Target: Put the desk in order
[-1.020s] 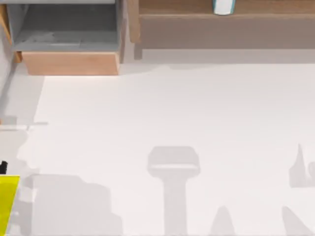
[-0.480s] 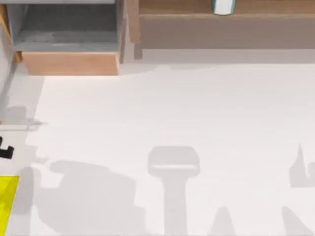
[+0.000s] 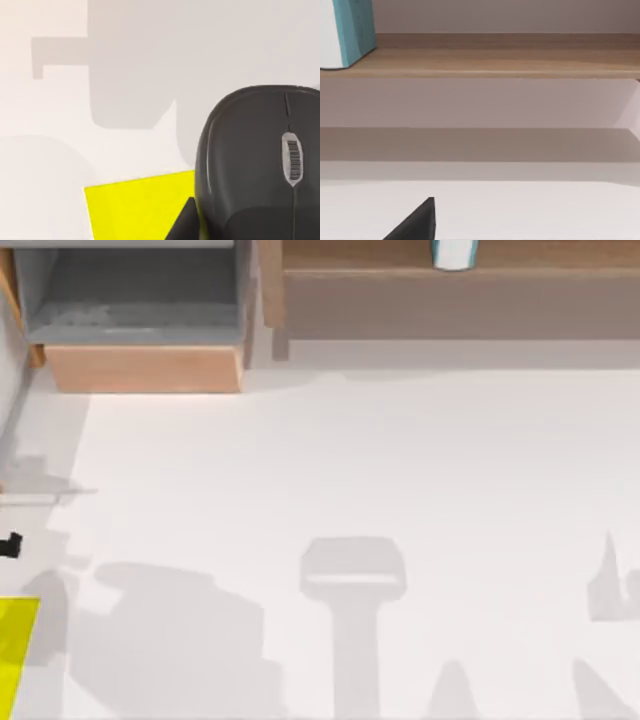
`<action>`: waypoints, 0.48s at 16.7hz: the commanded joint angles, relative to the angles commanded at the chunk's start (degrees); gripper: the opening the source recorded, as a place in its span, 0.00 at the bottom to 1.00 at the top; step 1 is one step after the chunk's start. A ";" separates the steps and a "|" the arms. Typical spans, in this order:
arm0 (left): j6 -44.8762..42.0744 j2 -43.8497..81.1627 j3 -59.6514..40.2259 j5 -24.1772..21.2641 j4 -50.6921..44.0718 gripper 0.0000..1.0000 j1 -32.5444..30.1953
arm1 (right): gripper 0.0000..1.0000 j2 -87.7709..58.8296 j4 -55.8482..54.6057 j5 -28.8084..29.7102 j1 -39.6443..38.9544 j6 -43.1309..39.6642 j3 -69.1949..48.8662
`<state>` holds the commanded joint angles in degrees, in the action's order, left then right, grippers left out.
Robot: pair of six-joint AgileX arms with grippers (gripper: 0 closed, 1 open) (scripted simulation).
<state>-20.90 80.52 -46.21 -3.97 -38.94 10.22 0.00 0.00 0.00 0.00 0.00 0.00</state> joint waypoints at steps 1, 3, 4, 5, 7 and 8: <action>0.39 -0.07 0.57 -0.01 0.25 0.00 0.44 | 1.00 0.00 0.00 0.00 0.00 0.00 0.00; 1.30 -0.15 1.87 0.11 0.47 0.00 1.33 | 1.00 0.00 0.00 0.00 0.00 0.00 0.00; 1.78 -0.21 2.55 0.21 0.54 0.00 1.74 | 1.00 0.00 0.00 0.00 0.00 0.00 0.00; 2.47 -0.31 3.29 0.36 0.45 0.00 2.10 | 1.00 0.00 0.00 0.00 0.00 0.00 0.00; 4.76 -0.41 5.03 1.14 -0.81 0.00 2.84 | 1.00 0.00 0.00 0.00 0.00 0.00 0.00; 5.82 -0.10 5.74 1.74 -1.75 0.00 3.26 | 1.00 0.00 0.00 0.00 0.00 0.00 0.00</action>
<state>-15.07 80.42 -40.47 -2.23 -40.68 13.48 0.00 0.00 0.00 0.00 0.00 0.00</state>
